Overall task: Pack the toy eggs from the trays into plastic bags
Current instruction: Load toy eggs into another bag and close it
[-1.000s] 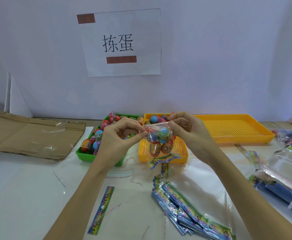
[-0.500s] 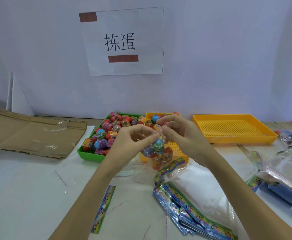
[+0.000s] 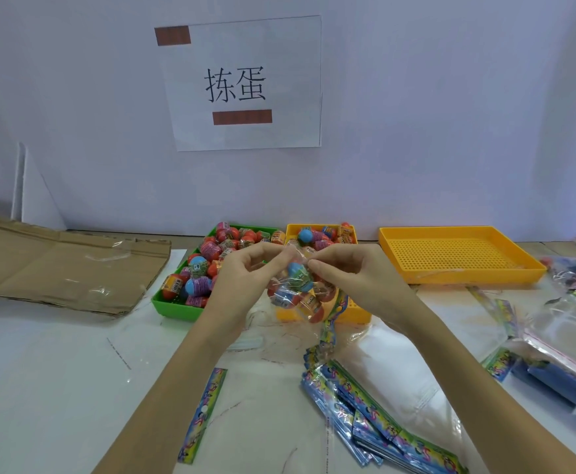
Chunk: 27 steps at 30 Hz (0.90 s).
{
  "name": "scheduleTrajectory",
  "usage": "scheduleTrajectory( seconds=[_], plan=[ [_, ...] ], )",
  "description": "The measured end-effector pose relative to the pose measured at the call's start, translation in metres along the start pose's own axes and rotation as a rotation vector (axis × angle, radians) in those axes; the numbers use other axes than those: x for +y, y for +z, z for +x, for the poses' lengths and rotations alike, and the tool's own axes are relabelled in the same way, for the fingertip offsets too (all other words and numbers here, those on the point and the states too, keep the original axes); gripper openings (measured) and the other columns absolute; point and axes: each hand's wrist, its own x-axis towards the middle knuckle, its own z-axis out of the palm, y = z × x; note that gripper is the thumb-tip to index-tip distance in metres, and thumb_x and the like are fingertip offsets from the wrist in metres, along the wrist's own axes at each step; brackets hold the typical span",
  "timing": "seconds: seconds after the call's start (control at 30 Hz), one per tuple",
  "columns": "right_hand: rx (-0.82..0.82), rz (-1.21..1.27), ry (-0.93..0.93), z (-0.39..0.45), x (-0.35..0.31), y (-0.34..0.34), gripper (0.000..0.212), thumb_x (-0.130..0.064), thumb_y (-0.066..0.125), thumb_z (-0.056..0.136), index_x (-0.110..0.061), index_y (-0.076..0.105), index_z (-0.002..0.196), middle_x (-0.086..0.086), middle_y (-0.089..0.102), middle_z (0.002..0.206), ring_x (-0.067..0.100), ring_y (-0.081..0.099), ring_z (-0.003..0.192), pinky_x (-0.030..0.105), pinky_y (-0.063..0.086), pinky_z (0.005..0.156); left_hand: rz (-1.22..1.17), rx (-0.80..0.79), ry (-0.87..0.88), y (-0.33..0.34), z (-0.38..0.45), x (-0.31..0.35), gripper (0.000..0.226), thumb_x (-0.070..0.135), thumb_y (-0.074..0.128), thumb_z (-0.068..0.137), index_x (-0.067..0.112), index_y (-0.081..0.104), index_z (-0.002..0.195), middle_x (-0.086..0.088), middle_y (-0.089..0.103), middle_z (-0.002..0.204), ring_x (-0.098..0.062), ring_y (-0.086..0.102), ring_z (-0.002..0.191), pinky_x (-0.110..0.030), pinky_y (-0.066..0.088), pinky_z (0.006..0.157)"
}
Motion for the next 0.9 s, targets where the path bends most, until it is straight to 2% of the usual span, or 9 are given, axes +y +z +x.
scheduleTrajectory(
  seconds=[0.07, 0.17, 0.3, 0.4, 0.47, 0.53, 0.67, 0.8, 0.9],
  plan=[
    [0.028, -0.008, 0.002, 0.0, -0.001, 0.001, 0.007, -0.028, 0.075, 0.093, -0.025, 0.081, 0.094, -0.007, 0.078, 0.086, 0.011, 0.075, 0.084, 0.019, 0.058, 0.068, 0.015, 0.045, 0.029, 0.001, 0.001, -0.001, 0.013, 0.029, 0.078, 0.091, 0.018, 0.082, 0.095, 0.001, 0.076, 0.082, -0.006, 0.067, 0.073, -0.019, 0.054, 0.067],
    [0.102, 0.035, 0.015, 0.0, -0.003, 0.004, 0.007, -0.033, 0.077, 0.089, -0.029, 0.081, 0.086, -0.006, 0.078, 0.082, 0.013, 0.075, 0.081, 0.022, 0.06, 0.066, -0.011, 0.091, 0.054, 0.001, 0.003, -0.003, 0.008, 0.022, 0.079, 0.09, 0.015, 0.081, 0.094, 0.002, 0.077, 0.08, -0.006, 0.068, 0.071, -0.016, 0.054, 0.066],
    [0.171, -0.031, 0.028, 0.001, -0.004, 0.01, 0.01, -0.021, 0.072, 0.097, -0.016, 0.078, 0.091, -0.003, 0.077, 0.086, 0.015, 0.074, 0.086, 0.035, 0.062, 0.078, -0.004, 0.113, 0.07, 0.003, 0.003, -0.003, 0.009, 0.022, 0.078, 0.092, 0.015, 0.08, 0.096, -0.002, 0.077, 0.086, -0.011, 0.069, 0.077, -0.019, 0.055, 0.071],
    [0.14, -0.107, -0.031, -0.001, -0.007, 0.014, 0.009, -0.019, 0.068, 0.099, -0.013, 0.075, 0.097, -0.004, 0.074, 0.087, 0.014, 0.071, 0.084, 0.031, 0.061, 0.078, -0.025, 0.052, 0.025, 0.001, 0.003, -0.003, 0.019, 0.029, 0.075, 0.092, 0.012, 0.078, 0.101, -0.005, 0.076, 0.09, -0.018, 0.069, 0.085, -0.032, 0.059, 0.077],
    [0.124, -0.127, -0.049, -0.003, -0.008, 0.015, 0.01, -0.019, 0.068, 0.099, -0.013, 0.076, 0.098, -0.004, 0.074, 0.086, 0.012, 0.07, 0.083, 0.028, 0.06, 0.076, 0.021, 0.015, 0.012, 0.001, 0.002, -0.003, 0.025, 0.038, 0.077, 0.088, 0.014, 0.079, 0.095, 0.002, 0.072, 0.079, -0.013, 0.065, 0.075, -0.027, 0.057, 0.071],
    [0.127, -0.088, -0.045, -0.003, -0.008, 0.015, 0.012, -0.021, 0.068, 0.099, -0.014, 0.078, 0.1, -0.006, 0.076, 0.086, 0.007, 0.071, 0.082, 0.023, 0.059, 0.074, 0.035, 0.039, 0.02, 0.002, 0.001, -0.003, 0.022, 0.035, 0.079, 0.088, 0.013, 0.078, 0.087, 0.002, 0.069, 0.073, -0.012, 0.062, 0.069, -0.022, 0.054, 0.064],
    [0.134, 0.056, 0.078, 0.0, -0.007, 0.004, 0.013, -0.03, 0.073, 0.095, -0.022, 0.081, 0.101, -0.004, 0.079, 0.088, 0.013, 0.075, 0.085, 0.022, 0.06, 0.073, -0.078, 0.133, 0.021, 0.0, 0.003, -0.003, 0.015, 0.025, 0.078, 0.09, 0.01, 0.077, 0.09, -0.003, 0.073, 0.081, -0.014, 0.068, 0.076, -0.023, 0.057, 0.067],
    [0.109, 0.177, 0.2, -0.002, -0.001, -0.002, 0.013, -0.023, 0.078, 0.091, -0.015, 0.082, 0.1, 0.003, 0.08, 0.089, 0.014, 0.077, 0.087, 0.021, 0.06, 0.072, -0.087, 0.135, -0.008, -0.002, 0.004, -0.004, 0.022, 0.029, 0.079, 0.085, 0.009, 0.078, 0.096, -0.011, 0.076, 0.092, -0.021, 0.072, 0.086, -0.033, 0.061, 0.076],
    [0.118, 0.345, 0.296, -0.001, -0.003, -0.004, 0.008, -0.02, 0.079, 0.088, -0.014, 0.084, 0.092, 0.006, 0.08, 0.091, 0.014, 0.077, 0.085, 0.018, 0.057, 0.069, -0.106, 0.14, -0.043, -0.001, 0.006, -0.005, 0.021, 0.024, 0.08, 0.085, 0.007, 0.079, 0.097, -0.009, 0.078, 0.09, -0.02, 0.072, 0.085, -0.032, 0.061, 0.076]
  ],
)
